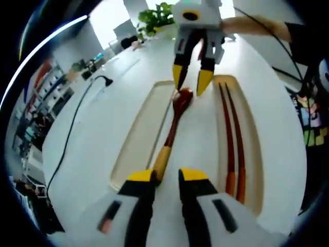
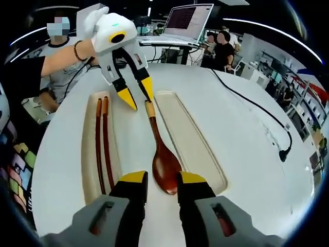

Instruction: Arrange the utensils inside the cutlery case until each visible utensil rests in its matching compartment.

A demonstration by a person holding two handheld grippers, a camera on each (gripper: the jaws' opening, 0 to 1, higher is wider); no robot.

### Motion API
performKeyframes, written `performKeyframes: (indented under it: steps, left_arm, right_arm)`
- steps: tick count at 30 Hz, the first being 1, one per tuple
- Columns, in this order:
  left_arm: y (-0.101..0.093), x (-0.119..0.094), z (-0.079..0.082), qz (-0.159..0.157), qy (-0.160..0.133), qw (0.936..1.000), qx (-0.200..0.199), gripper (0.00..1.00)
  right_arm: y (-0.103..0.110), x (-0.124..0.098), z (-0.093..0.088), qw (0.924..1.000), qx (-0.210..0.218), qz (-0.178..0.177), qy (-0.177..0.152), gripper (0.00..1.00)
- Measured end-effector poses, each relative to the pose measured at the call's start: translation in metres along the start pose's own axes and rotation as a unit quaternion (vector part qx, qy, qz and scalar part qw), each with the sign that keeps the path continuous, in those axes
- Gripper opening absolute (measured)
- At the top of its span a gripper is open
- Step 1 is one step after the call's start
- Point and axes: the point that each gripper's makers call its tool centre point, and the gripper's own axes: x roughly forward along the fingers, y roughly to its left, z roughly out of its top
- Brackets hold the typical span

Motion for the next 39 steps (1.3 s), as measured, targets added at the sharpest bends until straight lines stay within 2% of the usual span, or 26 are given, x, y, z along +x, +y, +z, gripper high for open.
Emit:
performKeyframes:
  steps: [10,11,17,29,34,39]
  left_arm:
    - [0.0,0.005,0.004,-0.006,0.01,0.9999,0.001,0.22]
    - [0.0,0.006,0.004,-0.007,0.01,0.9999,0.0,0.22]
    - [0.0,0.005,0.005,-0.017,0.022,0.9996,-0.005,0.23]
    - [0.002,0.009,0.01,-0.034,0.034,0.9988,-0.012,0.24]
    - [0.004,0.009,0.011,-0.044,0.033,0.9982,-0.025,0.24]
    - [0.004,0.011,0.012,-0.049,0.041,0.9977,-0.023,0.24]
  right_arm:
    - [-0.005,0.004,-0.011,0.9999,0.008,0.0,-0.007,0.26]
    - [-0.004,0.004,-0.01,0.9998,0.011,0.004,-0.016,0.26]
    - [-0.004,0.003,-0.011,0.9994,0.013,0.009,-0.032,0.25]
    - [-0.003,0.0,-0.014,0.9964,0.045,0.039,-0.061,0.24]
    - [0.001,-0.002,-0.012,0.9889,0.095,0.071,-0.089,0.24]
    - [0.001,-0.003,-0.012,0.9818,0.127,0.093,-0.107,0.24]
